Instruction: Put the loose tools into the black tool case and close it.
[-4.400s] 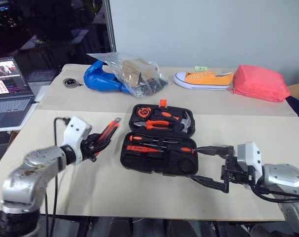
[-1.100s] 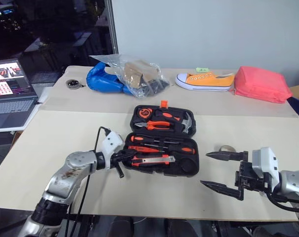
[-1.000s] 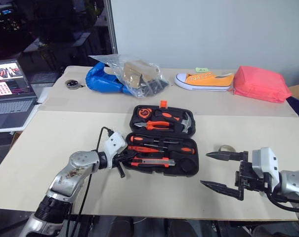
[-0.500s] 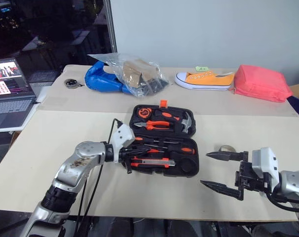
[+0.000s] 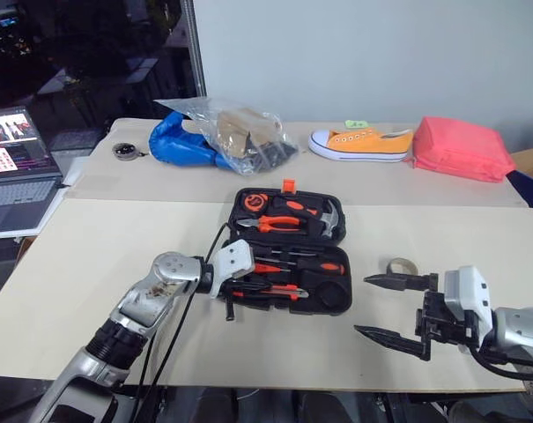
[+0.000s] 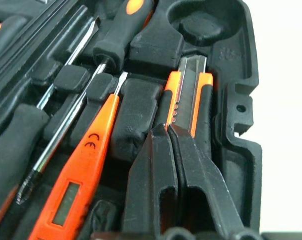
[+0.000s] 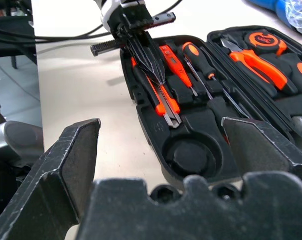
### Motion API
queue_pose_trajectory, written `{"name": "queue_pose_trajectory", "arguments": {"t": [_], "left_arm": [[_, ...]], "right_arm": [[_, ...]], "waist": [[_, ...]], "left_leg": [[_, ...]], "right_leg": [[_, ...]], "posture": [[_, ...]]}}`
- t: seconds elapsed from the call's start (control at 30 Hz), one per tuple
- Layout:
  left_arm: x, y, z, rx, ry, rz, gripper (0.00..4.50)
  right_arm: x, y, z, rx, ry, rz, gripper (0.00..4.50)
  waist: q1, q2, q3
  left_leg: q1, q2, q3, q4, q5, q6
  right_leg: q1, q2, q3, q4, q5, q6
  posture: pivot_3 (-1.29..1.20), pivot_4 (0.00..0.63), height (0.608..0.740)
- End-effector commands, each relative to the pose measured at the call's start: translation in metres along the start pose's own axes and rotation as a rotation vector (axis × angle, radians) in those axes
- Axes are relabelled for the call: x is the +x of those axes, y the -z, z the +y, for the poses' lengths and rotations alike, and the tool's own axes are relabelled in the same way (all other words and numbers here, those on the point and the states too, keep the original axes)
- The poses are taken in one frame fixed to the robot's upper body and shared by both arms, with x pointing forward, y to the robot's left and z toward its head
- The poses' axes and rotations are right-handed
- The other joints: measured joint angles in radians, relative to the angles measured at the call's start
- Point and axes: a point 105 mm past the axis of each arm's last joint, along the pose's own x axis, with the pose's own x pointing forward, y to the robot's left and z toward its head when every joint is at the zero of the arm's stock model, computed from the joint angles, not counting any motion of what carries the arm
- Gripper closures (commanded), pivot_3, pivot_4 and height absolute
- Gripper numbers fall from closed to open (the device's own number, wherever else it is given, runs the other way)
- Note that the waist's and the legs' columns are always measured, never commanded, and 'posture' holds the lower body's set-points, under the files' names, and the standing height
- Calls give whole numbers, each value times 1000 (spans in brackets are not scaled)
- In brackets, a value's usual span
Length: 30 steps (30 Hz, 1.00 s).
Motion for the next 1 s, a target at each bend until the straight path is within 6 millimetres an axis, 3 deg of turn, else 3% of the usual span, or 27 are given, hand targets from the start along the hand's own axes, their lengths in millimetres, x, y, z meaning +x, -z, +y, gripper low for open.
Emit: {"name": "queue_pose_trajectory", "arguments": {"t": [0.03,0.2,0.27,0.47,0.6,0.67,0.8,1.0], "left_arm": [[-12,0,1,-81,-61,-94,4414],[-46,-51,5,-101,-120,-326,4414],[-58,-63,2,-115,-106,-357,4031],[-73,-90,-9,-90,-73,-372,2107],[-71,-106,-13,-81,-65,-377,769],[-68,-112,-18,-74,-47,-371,573],[-68,-115,-22,-66,-46,-360,488],[-70,-110,-23,-76,-58,-347,488]], "right_arm": [[-1,-6,-9,-9,100,6,0],[-16,7,-28,20,314,127,0],[-21,8,-32,21,362,201,0],[-34,27,-57,39,405,495,0],[-32,45,-78,51,421,611,0],[-29,54,-86,72,429,644,0],[-20,67,-101,101,442,698,992],[-8,80,-118,34,412,759,3082]], "waist": [[-7,1,0],[-11,-1,1],[-10,0,1],[-14,-1,2],[-14,-3,3],[-14,-3,3],[-18,-3,4],[-17,-3,4]], "left_leg": [[0,0,0,0,0,0],[-5,1,-1,0,0,0],[-7,1,-1,0,0,0],[-8,-1,0,0,0,0],[-5,-1,0,0,0,0],[-5,-1,-1,0,0,0],[-9,-1,0,0,0,0],[-9,-1,-1,0,0,0]], "right_leg": [[0,0,0,0,0,0],[-4,1,-1,1,0,-1],[-5,0,-1,0,0,0],[-5,-3,-1,-1,-1,2],[-4,-2,-1,-2,0,2],[-4,-1,-1,-2,0,2],[-6,-1,-1,-3,0,1],[-7,-1,-1,-3,0,1]], "posture": [[0,150,740],[0,150,740],[0,150,740],[0,150,740],[0,150,740],[0,150,740],[0,150,740],[0,150,740]]}}
